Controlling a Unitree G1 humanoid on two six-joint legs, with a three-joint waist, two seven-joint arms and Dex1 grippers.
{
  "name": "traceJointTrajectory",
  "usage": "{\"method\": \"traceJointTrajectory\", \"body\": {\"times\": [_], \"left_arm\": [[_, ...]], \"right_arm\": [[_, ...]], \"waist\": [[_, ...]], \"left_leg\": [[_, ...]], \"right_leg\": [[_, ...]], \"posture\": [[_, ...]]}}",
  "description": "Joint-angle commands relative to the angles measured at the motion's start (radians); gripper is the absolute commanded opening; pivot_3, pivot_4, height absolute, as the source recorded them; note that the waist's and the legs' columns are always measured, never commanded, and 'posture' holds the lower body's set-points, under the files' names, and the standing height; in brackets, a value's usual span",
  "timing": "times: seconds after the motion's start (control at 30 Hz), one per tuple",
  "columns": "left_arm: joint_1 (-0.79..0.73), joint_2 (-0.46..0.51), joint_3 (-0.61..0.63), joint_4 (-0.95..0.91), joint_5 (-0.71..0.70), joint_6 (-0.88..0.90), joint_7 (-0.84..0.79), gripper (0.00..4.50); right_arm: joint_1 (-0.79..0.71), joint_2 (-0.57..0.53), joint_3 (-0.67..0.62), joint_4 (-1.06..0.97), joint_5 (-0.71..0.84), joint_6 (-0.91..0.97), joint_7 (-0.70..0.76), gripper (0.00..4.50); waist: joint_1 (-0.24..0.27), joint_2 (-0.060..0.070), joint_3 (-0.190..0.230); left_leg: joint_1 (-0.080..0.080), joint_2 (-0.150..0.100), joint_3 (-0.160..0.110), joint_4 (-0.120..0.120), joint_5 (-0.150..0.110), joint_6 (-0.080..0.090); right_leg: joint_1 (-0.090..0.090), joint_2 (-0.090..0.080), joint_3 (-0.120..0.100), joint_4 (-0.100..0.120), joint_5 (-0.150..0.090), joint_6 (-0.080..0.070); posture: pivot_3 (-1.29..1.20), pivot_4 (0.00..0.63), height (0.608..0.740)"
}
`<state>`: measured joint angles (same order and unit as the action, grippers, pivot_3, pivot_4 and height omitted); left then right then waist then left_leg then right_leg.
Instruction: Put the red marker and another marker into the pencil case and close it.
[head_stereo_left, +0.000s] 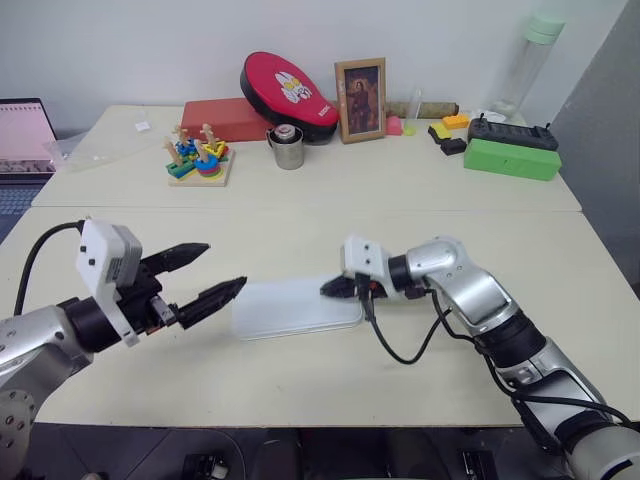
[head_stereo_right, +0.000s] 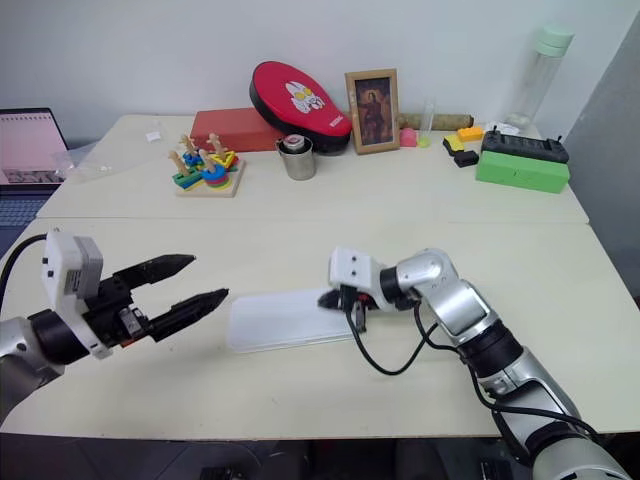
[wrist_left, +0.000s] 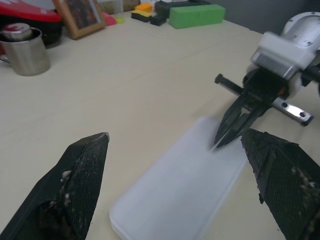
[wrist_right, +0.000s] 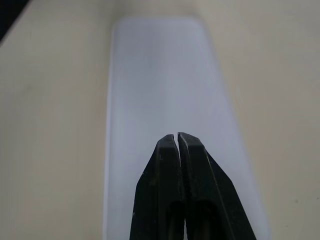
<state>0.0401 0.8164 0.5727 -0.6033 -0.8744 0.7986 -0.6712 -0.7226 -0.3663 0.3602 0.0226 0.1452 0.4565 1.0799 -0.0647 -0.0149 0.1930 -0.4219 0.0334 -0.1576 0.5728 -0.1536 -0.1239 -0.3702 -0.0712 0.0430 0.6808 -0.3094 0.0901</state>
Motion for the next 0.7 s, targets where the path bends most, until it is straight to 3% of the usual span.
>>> {"method": "traceJointTrajectory", "body": {"times": [0.03, 0.2, 0.33, 0.5, 0.7], "left_arm": [[-0.049, 0.000, -0.063, 0.124, 0.135, -0.053, 0.083, 4.50], [-0.107, 0.019, -0.116, 0.355, 0.329, -0.156, 0.145, 4.50], [-0.133, 0.040, -0.116, 0.483, 0.393, -0.209, 0.120, 4.50], [-0.116, 0.053, -0.082, 0.500, 0.404, -0.228, 0.080, 4.50], [-0.073, 0.055, -0.028, 0.487, 0.403, -0.227, 0.051, 4.50]], "right_arm": [[-0.007, -0.032, -0.173, -0.002, 0.094, 0.078, -0.054, 1.06], [0.009, -0.117, -0.318, 0.057, 0.135, 0.123, -0.104, 2.05], [0.065, -0.197, -0.357, 0.065, 0.131, 0.119, -0.105, 3.05], [0.124, -0.258, -0.396, 0.029, 0.154, 0.146, -0.106, 4.37], [0.148, -0.279, -0.401, -0.011, 0.180, 0.168, -0.113, 4.48]], "waist": [[0.005, 0.000, 0.000], [0.009, 0.000, 0.000], [0.008, 0.000, 0.000], [0.007, 0.000, 0.000], [0.002, 0.000, 0.000]], "left_leg": [[0.000, 0.000, 0.000, 0.000, 0.000, 0.000], [-0.001, 0.000, 0.001, -0.001, 0.000, 0.000], [-0.004, 0.000, 0.001, -0.002, 0.000, 0.000], [-0.004, 0.000, 0.002, -0.002, 0.000, 0.000], [-0.004, 0.000, 0.002, -0.002, 0.000, 0.000]], "right_leg": [[0.000, 0.000, 0.000, 0.000, 0.000, 0.000], [-0.002, 0.000, 0.000, -0.001, 0.000, 0.000], [-0.004, 0.000, 0.000, -0.001, 0.000, 0.000], [-0.004, 0.000, 0.000, -0.001, 0.000, 0.000], [-0.004, 0.000, 0.001, -0.001, 0.000, 0.000]], "posture": [[0.00, 0.150, 0.740], [0.00, 0.150, 0.740], [0.00, 0.150, 0.740], [0.00, 0.150, 0.740], [0.00, 0.150, 0.740]]}}
